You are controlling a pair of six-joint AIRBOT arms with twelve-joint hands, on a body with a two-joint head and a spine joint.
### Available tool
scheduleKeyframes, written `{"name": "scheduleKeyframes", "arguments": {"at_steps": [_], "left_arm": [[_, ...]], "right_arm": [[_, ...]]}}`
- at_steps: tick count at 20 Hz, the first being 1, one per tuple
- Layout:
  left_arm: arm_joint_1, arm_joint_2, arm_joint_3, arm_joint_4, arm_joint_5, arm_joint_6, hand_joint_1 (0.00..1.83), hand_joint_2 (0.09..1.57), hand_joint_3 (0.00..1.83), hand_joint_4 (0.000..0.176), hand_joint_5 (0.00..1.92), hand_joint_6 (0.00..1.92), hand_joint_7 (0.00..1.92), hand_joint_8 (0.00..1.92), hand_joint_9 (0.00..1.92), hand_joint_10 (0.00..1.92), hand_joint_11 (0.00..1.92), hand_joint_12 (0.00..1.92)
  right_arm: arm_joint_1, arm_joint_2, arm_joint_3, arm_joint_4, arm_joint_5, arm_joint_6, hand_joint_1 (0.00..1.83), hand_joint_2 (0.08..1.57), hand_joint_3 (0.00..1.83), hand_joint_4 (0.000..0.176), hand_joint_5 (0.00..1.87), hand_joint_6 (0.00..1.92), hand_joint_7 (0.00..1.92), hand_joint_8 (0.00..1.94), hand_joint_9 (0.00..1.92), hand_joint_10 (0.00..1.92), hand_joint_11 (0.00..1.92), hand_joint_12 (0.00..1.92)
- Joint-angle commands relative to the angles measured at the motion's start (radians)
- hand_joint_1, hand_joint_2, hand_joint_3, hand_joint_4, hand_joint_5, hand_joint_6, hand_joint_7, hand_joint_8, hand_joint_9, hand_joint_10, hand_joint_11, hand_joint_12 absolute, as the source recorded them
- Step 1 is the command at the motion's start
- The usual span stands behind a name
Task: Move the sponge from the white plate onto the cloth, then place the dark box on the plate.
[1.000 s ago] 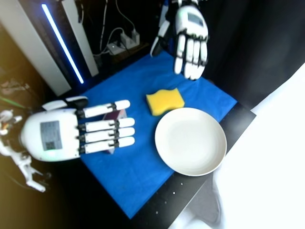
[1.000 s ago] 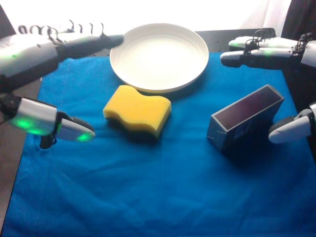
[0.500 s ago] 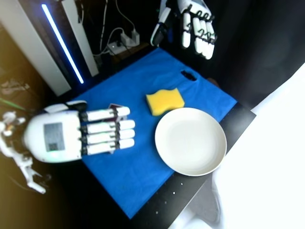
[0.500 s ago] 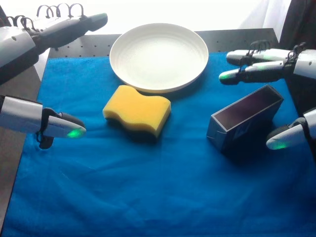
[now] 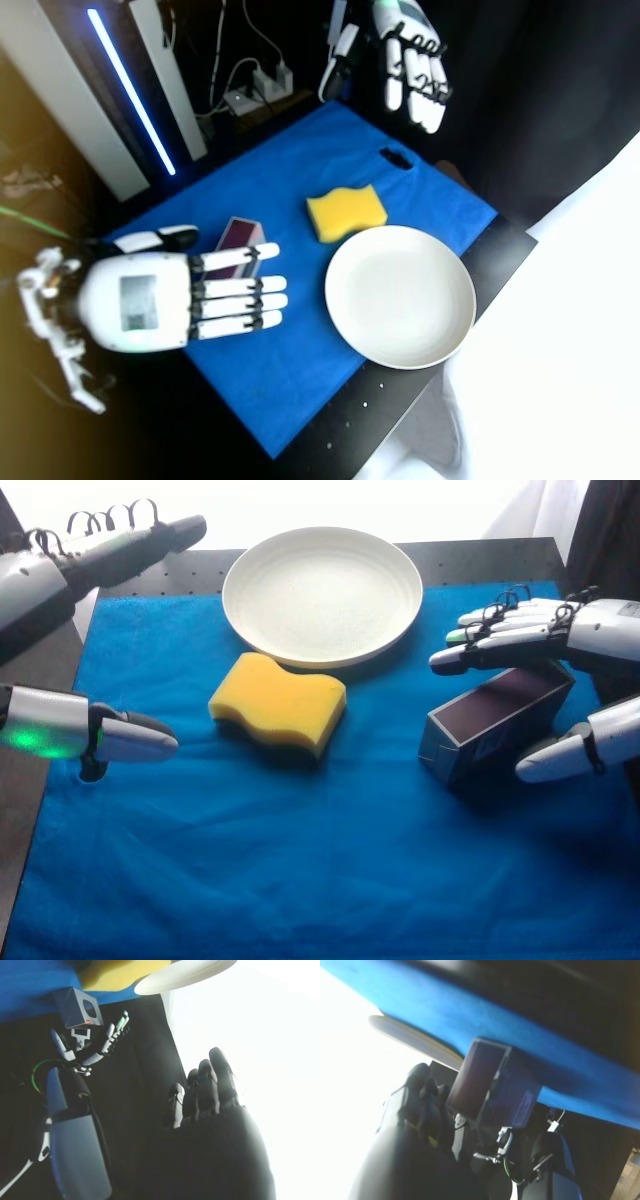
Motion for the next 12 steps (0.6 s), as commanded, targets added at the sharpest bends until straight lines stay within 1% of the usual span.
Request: {"name": "scheduleKeyframes", "arguments": {"at_steps": [1, 2, 3, 4, 5, 6, 7, 8, 9, 10, 11, 12], "left_arm": [[-0.003, -0.005, 0.0, -0.028, -0.13, -0.003, 0.88, 0.82, 0.0, 0.143, 0.06, 0.0, 0.15, 0.0, 0.16, 0.0, 0.0, 0.61], [-0.003, -0.005, 0.0, -0.028, -0.131, -0.003, 0.89, 0.82, 0.0, 0.135, 0.06, 0.0, 0.16, 0.0, 0.15, 0.0, 0.0, 0.61], [0.003, -0.006, -0.001, -0.034, -0.136, -0.004, 0.91, 0.82, 0.0, 0.132, 0.06, 0.0, 0.16, 0.0, 0.15, 0.0, 0.0, 0.6], [0.007, -0.007, -0.002, -0.035, -0.138, -0.005, 0.92, 0.83, 0.0, 0.13, 0.06, 0.0, 0.16, 0.0, 0.16, 0.0, 0.0, 0.6], [0.01, -0.009, -0.002, -0.037, -0.138, -0.007, 0.93, 0.83, 0.0, 0.136, 0.06, 0.0, 0.17, 0.0, 0.15, 0.0, 0.0, 0.58], [0.015, -0.011, -0.002, -0.038, -0.137, -0.01, 0.94, 0.83, 0.0, 0.135, 0.06, 0.0, 0.17, 0.0, 0.15, 0.0, 0.0, 0.56], [0.02, -0.013, -0.002, -0.04, -0.137, -0.012, 0.94, 0.83, 0.0, 0.123, 0.07, 0.0, 0.15, 0.0, 0.15, 0.0, 0.0, 0.6], [0.027, -0.015, -0.002, -0.043, -0.138, -0.015, 0.94, 0.83, 0.0, 0.114, 0.06, 0.0, 0.15, 0.0, 0.15, 0.0, 0.0, 0.63], [0.032, -0.016, -0.002, -0.044, -0.139, -0.018, 0.95, 0.83, 0.0, 0.113, 0.06, 0.0, 0.15, 0.0, 0.15, 0.0, 0.0, 0.64], [0.036, -0.016, -0.002, -0.045, -0.142, -0.021, 0.95, 0.84, 0.0, 0.119, 0.05, 0.0, 0.15, 0.0, 0.15, 0.0, 0.0, 0.64], [0.039, -0.016, -0.002, -0.047, -0.145, -0.024, 0.92, 0.85, 0.01, 0.11, 0.06, 0.0, 0.14, 0.0, 0.16, 0.0, 0.0, 0.64], [0.045, -0.016, -0.002, -0.049, -0.15, -0.027, 0.91, 0.85, 0.01, 0.091, 0.07, 0.01, 0.14, 0.0, 0.17, 0.01, 0.0, 0.67]], "right_arm": [[0.018, -0.005, 0.006, 0.05, 0.08, 0.008, 0.74, 0.92, 0.0, 0.176, 0.34, 0.0, 0.24, 0.0, 0.15, 0.0, 0.0, 0.42], [0.019, -0.005, 0.006, 0.049, 0.079, 0.008, 0.74, 0.92, 0.0, 0.176, 0.35, 0.0, 0.25, 0.0, 0.18, 0.0, 0.0, 0.57], [0.024, -0.007, 0.007, 0.037, 0.071, 0.008, 0.8, 0.95, 0.0, 0.142, 0.4, 0.0, 0.35, 0.01, 0.3, 0.01, 0.0, 0.84], [0.025, -0.009, 0.007, 0.034, 0.068, 0.008, 0.91, 0.96, 0.0, 0.084, 0.53, 0.01, 0.5, 0.03, 0.45, 0.04, 0.06, 1.02], [0.026, -0.009, 0.007, 0.034, 0.068, 0.008, 0.96, 0.99, 0.0, 0.037, 0.69, 0.04, 0.64, 0.08, 0.6, 0.12, 0.15, 1.23], [0.027, -0.01, 0.008, 0.033, 0.068, 0.008, 1.06, 1.1, 0.0, 0.0, 0.89, 0.83, 0.68, 0.79, 0.57, 1.04, 0.34, 1.63], [0.03, -0.01, 0.008, 0.033, 0.068, 0.008, 1.18, 1.16, 0.01, 0.0, 0.93, 0.93, 0.78, 1.32, 0.64, 1.54, 0.54, 1.86], [0.036, -0.01, 0.008, 0.032, 0.068, 0.008, 1.2, 1.16, 0.0, 0.0, 0.95, 0.95, 0.82, 1.39, 0.68, 1.59, 0.61, 1.88], [0.044, -0.01, 0.008, 0.03, 0.068, 0.008, 1.21, 1.16, 0.0, 0.0, 0.96, 0.95, 0.83, 1.39, 0.73, 1.56, 0.67, 1.84], [0.054, -0.009, 0.009, 0.029, 0.069, 0.008, 1.34, 1.16, 0.0, 0.0, 0.92, 0.93, 0.82, 1.34, 0.81, 1.43, 0.75, 1.67], [0.074, -0.009, 0.009, 0.029, 0.073, 0.008, 1.37, 1.13, 0.0, 0.0, 0.96, 0.96, 0.88, 1.17, 0.88, 1.3, 0.8, 1.5], [0.097, -0.008, 0.009, 0.03, 0.089, 0.008, 1.37, 1.13, 0.0, 0.0, 0.97, 1.03, 0.88, 1.04, 0.89, 1.26, 0.85, 1.36]]}}
